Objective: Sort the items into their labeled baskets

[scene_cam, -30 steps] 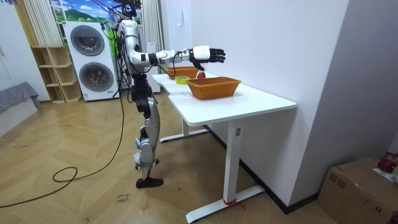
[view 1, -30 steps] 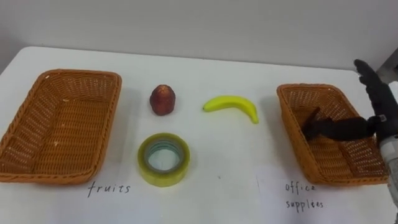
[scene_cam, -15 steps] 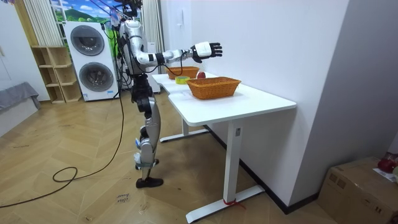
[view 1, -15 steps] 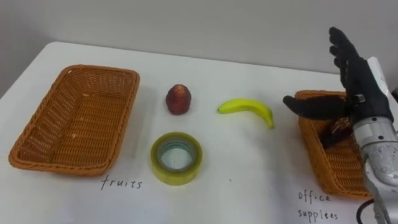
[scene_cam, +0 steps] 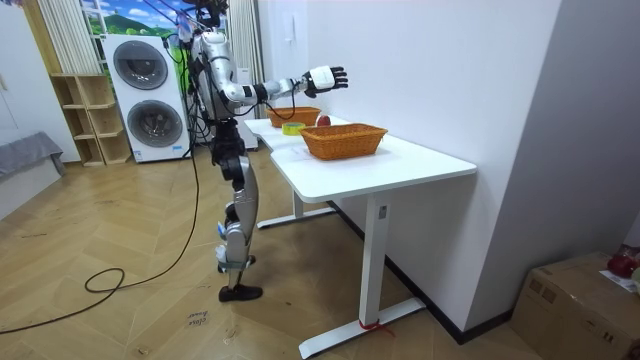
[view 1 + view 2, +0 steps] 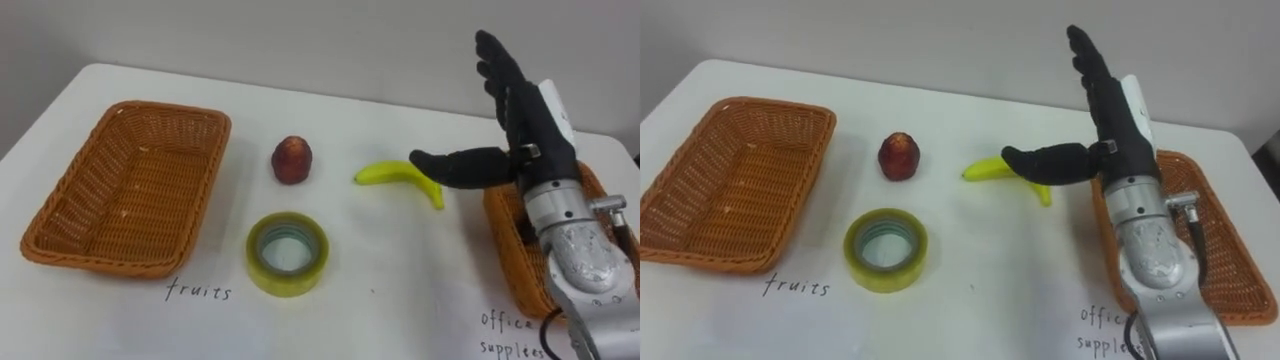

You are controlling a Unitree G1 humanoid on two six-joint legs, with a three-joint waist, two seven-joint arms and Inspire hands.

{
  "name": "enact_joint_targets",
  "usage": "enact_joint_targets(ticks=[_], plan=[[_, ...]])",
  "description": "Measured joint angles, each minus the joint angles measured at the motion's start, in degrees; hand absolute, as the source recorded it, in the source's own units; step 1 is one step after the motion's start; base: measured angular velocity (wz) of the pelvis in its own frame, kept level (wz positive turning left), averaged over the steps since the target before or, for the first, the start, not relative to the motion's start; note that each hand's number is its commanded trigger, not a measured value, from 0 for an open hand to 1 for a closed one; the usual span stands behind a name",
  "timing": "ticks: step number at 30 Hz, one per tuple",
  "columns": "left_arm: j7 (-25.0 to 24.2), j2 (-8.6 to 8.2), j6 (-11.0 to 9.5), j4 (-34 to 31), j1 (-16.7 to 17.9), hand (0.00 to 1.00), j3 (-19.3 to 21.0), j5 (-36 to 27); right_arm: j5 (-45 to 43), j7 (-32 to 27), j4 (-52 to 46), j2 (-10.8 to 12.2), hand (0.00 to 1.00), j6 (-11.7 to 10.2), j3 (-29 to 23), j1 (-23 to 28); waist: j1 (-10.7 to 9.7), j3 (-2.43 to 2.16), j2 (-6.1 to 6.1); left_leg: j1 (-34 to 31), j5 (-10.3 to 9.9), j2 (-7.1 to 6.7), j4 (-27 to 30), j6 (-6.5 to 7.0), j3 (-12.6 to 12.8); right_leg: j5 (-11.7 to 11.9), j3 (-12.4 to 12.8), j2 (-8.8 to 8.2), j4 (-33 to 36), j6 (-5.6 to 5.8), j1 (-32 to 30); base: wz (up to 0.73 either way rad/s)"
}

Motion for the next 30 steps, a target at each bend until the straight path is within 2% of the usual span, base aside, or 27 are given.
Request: enact_joint_targets(ticks=[4, 8, 9, 15, 25, 30], plan=[[0.0, 0.04, 0.1, 0.3, -0.9, 0.00, -1.0, 0.0, -1.6, 0.1, 0.0, 0.0, 0.00, 0.0, 1.2, -0.5, 0.8, 0.00, 0.23, -1.9, 0.0, 0.02, 0.3, -0.01, 0.1, 0.1, 0.2, 0.02, 0.1, -0.13, -1.8, 0.00], [0.0, -0.02, 0.5, 0.4, -1.8, 0.00, -1.4, 0.0, -1.9, 0.3, 0.3, 0.7, 0.00, 0.0, 3.5, -1.3, 1.0, 0.21, 0.57, -3.1, 0.2, 0.06, 0.8, -0.04, 0.0, 0.2, 0.1, 0.03, 0.0, -0.17, -2.7, 0.01], [0.0, -0.02, 0.8, 0.3, -2.0, 0.00, -2.0, 0.0, -1.8, 0.4, 0.4, 1.5, 0.00, 0.0, 4.1, -1.4, 1.0, 0.20, 0.52, -3.3, 0.2, 0.04, 0.9, -0.03, -0.2, 0.2, -0.1, 0.01, 0.0, -0.18, -2.8, 0.06], [0.1, -0.09, 0.8, -0.3, -2.1, 0.00, -3.6, 0.1, -0.7, 1.7, 0.6, 3.0, 0.00, 0.0, 8.3, -1.5, 1.2, 0.00, 0.11, -3.7, 0.3, -0.13, 1.0, -0.01, -1.0, 0.2, -0.8, -0.11, -0.8, -0.17, -2.7, 0.07], [2.1, -0.09, -0.3, 0.1, -2.0, 0.00, -4.2, 0.2, -0.9, 2.2, 3.3, 4.4, 0.00, -0.7, 9.1, -1.5, 2.2, 0.42, -0.53, -3.7, 0.4, -0.21, 0.9, -0.03, -1.7, 0.2, -1.6, -0.15, -0.9, -0.16, -2.0, 0.04], [2.1, -0.20, -0.2, 1.3, -2.1, 0.00, -4.5, 0.2, -0.9, 2.2, 4.2, 6.7, 0.00, -0.7, 11.0, -1.5, 2.7, 0.51, -0.40, -3.8, 0.4, -0.19, 0.4, -0.05, -1.8, 0.2, -1.9, -0.13, -0.9, -0.16, -2.0, 0.01]])
